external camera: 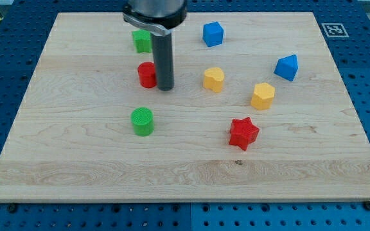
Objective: Move the red star below the red circle
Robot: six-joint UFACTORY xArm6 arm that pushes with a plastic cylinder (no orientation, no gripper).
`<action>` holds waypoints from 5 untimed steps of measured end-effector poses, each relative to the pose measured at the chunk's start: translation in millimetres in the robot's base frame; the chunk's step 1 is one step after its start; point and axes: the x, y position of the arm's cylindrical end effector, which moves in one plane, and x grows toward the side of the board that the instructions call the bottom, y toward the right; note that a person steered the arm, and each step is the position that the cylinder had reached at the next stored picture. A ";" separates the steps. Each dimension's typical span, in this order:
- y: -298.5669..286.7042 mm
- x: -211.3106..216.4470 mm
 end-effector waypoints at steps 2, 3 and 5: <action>82.4 31.0; 102.2 40.9; 152.0 66.6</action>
